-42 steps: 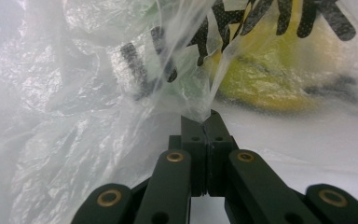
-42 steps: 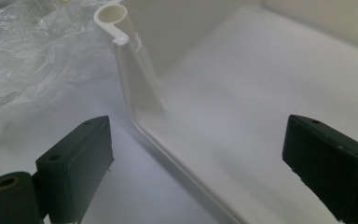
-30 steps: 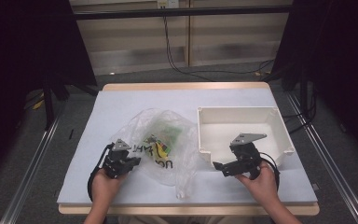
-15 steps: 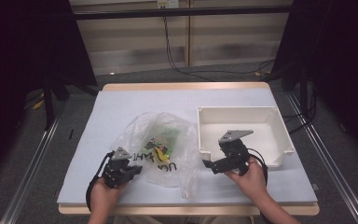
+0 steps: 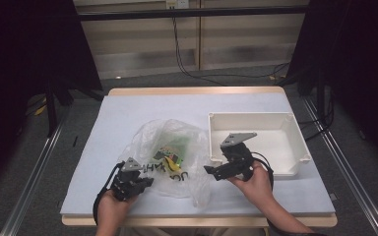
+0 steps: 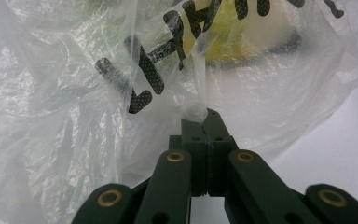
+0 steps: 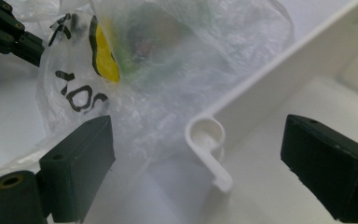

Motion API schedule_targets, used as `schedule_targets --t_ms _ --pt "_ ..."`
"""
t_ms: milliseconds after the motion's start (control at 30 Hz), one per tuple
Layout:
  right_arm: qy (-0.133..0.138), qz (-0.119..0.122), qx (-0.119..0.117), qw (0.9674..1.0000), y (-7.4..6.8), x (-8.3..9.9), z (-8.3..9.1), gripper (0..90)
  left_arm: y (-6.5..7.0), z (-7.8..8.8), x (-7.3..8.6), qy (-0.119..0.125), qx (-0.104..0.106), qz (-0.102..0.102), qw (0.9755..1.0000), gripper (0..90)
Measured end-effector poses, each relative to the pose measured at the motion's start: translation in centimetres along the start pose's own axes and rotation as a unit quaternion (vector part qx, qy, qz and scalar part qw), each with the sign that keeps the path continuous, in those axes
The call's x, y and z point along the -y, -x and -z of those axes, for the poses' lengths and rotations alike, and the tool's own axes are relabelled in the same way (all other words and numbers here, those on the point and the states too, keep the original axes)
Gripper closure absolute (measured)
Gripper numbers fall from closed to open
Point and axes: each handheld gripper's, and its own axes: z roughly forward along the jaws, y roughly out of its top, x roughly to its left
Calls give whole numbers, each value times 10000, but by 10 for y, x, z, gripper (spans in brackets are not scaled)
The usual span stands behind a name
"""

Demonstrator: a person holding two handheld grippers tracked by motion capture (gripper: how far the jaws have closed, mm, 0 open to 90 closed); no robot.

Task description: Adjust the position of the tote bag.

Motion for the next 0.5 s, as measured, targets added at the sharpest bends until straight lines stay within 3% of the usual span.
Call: schedule_targets --t_ms 167,267,333,500 --pt "-26 208 -38 9998 -9 -14 -16 82 4 -2 -1 -41 66 -14 10000 897" --pt "-22 395 209 9990 -14 -22 -22 59 7 -2 -1 -39 116 -33 9999 897" --pt "83 456 248 9986 -13 -27 -21 104 9 -2 -2 -43 135 -60 9999 897" --pt "205 424 25 9989 -15 -39 -19 104 11 -2 -3 -28 163 -129 9998 897"
